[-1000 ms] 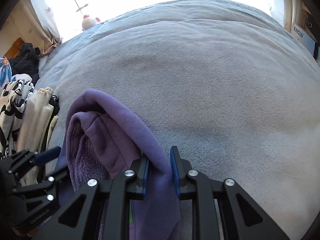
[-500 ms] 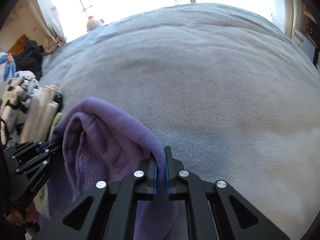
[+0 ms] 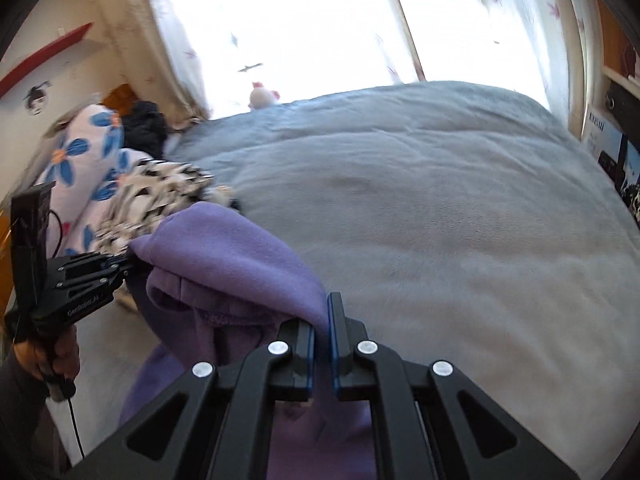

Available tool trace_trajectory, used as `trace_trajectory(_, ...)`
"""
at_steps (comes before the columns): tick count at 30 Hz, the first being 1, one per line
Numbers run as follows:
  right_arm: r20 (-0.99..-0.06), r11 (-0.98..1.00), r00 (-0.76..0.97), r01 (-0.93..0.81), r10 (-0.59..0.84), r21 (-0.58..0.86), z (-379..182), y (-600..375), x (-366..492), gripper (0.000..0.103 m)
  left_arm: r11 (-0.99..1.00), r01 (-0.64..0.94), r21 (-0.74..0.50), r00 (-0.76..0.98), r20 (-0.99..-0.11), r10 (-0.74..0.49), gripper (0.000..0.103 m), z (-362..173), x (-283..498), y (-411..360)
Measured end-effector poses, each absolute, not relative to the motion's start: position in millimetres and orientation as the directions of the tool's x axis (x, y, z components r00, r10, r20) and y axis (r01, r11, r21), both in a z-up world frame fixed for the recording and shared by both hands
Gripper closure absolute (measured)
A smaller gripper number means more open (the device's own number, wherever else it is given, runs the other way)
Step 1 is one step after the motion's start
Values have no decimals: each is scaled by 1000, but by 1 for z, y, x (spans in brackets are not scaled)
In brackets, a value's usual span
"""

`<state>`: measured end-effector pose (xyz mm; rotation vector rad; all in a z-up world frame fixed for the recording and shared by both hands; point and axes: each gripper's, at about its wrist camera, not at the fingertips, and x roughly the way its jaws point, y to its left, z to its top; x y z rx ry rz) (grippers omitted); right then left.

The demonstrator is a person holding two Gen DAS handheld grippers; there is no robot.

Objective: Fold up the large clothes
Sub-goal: 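Grasp the hood with the right gripper while the left gripper grasps it too, then fold the hood over the hoodie body with both grippers and open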

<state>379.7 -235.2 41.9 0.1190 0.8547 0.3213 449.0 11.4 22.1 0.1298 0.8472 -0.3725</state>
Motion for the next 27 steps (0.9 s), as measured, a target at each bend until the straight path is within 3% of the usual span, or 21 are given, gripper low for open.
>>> trace_trajectory(8,-721,950,655,-312,226,15,43,-205,252,98,908,417,-28,578,-764,-289,100,7,310,38)
trace_trajectory(17,-784,966,607,-257,128,-41,-53,-192,155,96,910,399,-109,484,-818,-310,99,-82,225,46)
trace_trajectory(21,-810,978,577,-206,106,-19,-81,-193,133,95,912,381,-151,444,-836,-323,94,-105,204,45)
trace_trajectory(24,-807,987,582,-162,96,1,-74,-195,121,93,912,366,-187,385,-861,-332,81,-111,194,50)
trace_trajectory(27,-810,989,573,-138,125,55,-62,-199,115,82,903,367,-222,374,-854,-362,78,-107,182,59)
